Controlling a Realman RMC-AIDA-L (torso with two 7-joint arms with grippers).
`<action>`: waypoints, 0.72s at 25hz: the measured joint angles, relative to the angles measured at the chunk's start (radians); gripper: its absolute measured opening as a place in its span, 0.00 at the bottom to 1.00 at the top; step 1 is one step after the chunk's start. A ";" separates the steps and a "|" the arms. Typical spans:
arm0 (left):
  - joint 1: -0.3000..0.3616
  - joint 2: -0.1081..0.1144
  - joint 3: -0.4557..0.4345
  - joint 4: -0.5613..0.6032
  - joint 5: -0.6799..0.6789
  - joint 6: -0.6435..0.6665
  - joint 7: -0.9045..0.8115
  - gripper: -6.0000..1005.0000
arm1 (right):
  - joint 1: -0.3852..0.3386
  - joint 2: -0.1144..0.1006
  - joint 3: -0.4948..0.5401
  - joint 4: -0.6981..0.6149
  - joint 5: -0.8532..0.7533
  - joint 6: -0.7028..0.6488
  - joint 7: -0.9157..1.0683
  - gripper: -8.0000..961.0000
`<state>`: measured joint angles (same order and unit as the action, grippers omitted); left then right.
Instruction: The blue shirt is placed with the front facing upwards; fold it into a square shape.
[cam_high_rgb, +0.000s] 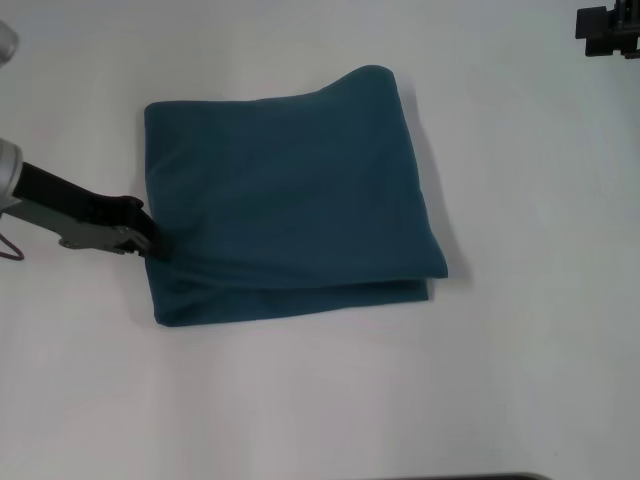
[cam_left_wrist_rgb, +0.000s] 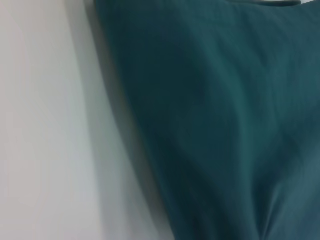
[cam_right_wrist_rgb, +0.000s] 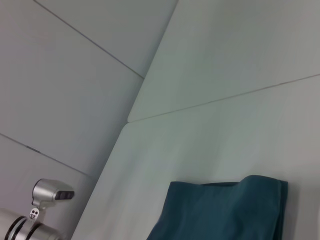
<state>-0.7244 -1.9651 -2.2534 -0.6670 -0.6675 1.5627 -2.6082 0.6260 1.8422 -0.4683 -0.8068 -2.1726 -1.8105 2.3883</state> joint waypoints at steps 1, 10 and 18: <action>0.011 -0.004 -0.002 -0.025 0.000 -0.001 -0.003 0.06 | 0.000 0.000 0.000 0.000 0.000 0.000 0.000 0.63; 0.062 -0.005 -0.043 -0.160 0.000 -0.001 -0.020 0.20 | 0.004 0.000 -0.004 0.001 0.001 0.001 0.000 0.63; 0.076 -0.008 -0.203 -0.176 -0.009 0.049 -0.024 0.48 | 0.005 0.000 -0.005 0.002 0.001 0.002 0.000 0.63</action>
<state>-0.6483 -1.9732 -2.4568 -0.8434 -0.6767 1.6120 -2.6322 0.6311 1.8423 -0.4738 -0.8053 -2.1719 -1.8087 2.3884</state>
